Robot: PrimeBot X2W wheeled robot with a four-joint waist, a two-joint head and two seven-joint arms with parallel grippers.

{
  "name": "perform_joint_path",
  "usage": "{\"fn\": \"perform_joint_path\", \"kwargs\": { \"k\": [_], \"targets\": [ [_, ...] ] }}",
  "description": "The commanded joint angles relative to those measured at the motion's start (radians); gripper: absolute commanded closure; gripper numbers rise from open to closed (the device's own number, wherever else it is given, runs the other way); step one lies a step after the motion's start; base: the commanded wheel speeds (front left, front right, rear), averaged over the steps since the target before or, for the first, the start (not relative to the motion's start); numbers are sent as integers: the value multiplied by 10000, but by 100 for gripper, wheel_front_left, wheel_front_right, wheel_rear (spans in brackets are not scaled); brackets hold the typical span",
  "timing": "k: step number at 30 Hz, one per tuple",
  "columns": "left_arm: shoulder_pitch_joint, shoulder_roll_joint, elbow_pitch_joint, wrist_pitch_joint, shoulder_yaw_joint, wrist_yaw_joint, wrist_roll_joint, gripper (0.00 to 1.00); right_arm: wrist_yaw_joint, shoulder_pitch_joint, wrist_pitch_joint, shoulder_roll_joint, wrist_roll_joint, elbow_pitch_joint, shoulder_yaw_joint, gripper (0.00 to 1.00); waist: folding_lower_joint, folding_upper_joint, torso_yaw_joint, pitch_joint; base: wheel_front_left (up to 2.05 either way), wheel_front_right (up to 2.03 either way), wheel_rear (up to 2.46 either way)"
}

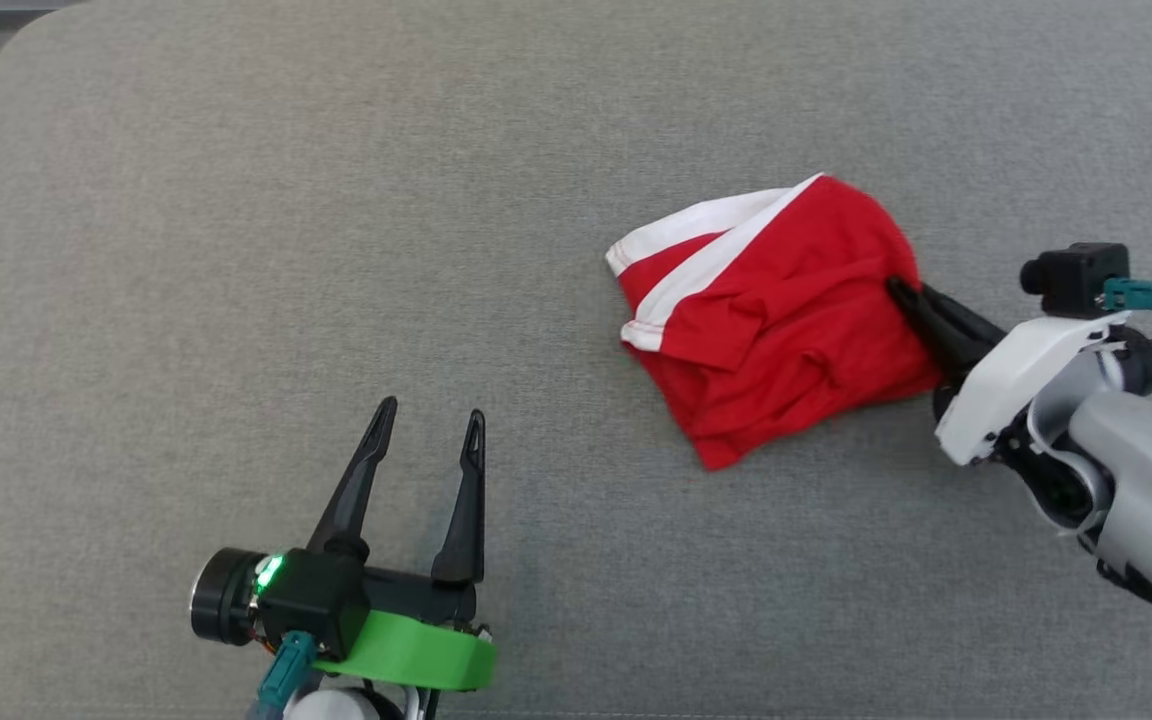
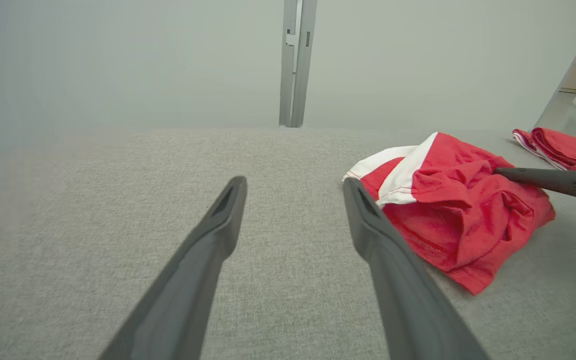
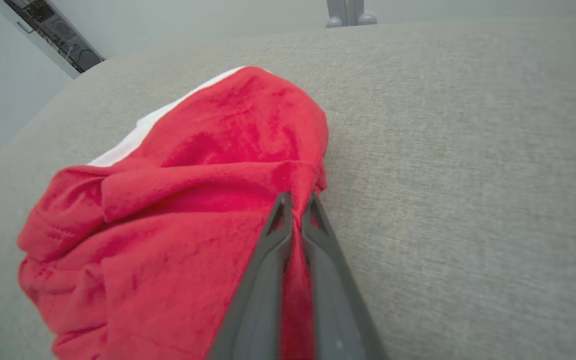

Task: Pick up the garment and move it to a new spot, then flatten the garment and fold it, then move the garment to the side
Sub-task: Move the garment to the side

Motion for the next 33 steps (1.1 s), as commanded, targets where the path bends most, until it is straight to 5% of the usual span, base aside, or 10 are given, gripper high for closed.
{"fn": "perform_joint_path", "kwargs": {
  "k": [1,13,29,30,31,33],
  "targets": [
    [-211,28,-84,3,45,-54,112,0,3,-187,-86,-196,-126,32,-139,100,0,0,-746,213,0,0,0],
    [-933,36,-630,2,233,-460,770,0,3,-603,-78,-1603,-1503,120,-2852,100,0,0,-2148,1392,0,0,0],
    [-1578,38,-768,2,153,-849,1135,0,2,-342,-79,-2932,-4061,1303,-6930,100,0,0,-2001,2518,0,0,0],
    [-1596,38,-754,2,160,-864,1142,0,2,-375,-79,-2908,-4334,1496,-7178,38,0,0,-1972,2535,0,0,0],
    [-1609,38,-747,2,160,-877,1143,0,2,-458,-79,-2894,-4654,1694,-7453,0,0,0,-1950,2544,0,0,0],
    [-1615,36,-706,2,148,-892,1108,0,2,-654,-79,-2788,-5500,2043,-8142,0,0,0,-1892,2514,0,0,0]
  ]
}}
